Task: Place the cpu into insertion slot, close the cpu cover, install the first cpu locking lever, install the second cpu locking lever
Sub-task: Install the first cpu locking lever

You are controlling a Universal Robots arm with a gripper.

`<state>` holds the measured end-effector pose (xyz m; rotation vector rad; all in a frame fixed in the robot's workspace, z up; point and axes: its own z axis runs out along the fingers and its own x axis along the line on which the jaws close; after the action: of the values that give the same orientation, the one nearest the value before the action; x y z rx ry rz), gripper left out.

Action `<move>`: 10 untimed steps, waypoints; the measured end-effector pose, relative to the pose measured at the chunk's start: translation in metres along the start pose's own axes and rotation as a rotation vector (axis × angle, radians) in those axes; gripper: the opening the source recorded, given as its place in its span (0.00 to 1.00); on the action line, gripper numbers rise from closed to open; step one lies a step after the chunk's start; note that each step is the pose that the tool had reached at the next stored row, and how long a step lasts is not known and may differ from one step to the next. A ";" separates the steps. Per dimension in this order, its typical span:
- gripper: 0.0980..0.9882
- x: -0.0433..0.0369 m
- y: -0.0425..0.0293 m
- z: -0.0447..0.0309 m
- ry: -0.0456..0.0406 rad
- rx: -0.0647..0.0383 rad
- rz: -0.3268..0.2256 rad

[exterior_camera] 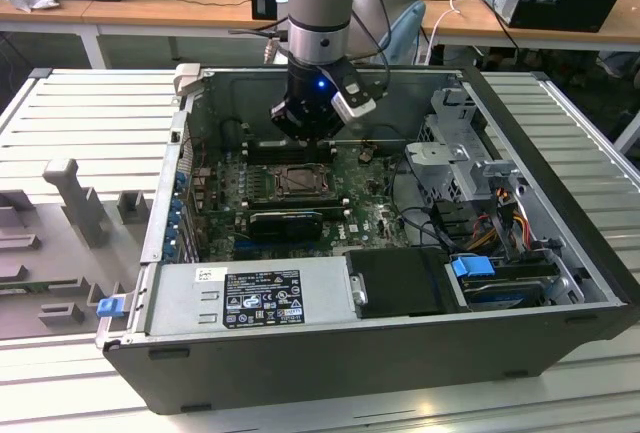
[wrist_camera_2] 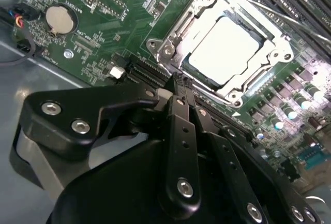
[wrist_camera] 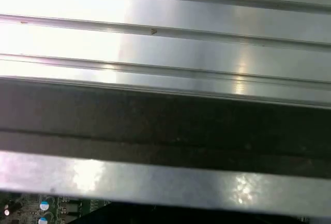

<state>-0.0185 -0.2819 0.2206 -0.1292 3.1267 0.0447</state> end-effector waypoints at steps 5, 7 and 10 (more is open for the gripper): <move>0.01 0.0002 -0.0031 0.0000 -0.0001 0.000 0.000; 0.01 0.0003 -0.0038 -0.0001 -0.0001 0.000 0.000; 0.01 0.0002 -0.0044 -0.0001 0.0000 0.000 0.000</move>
<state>-0.0184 -0.2863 0.2206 -0.1292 3.1267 0.0448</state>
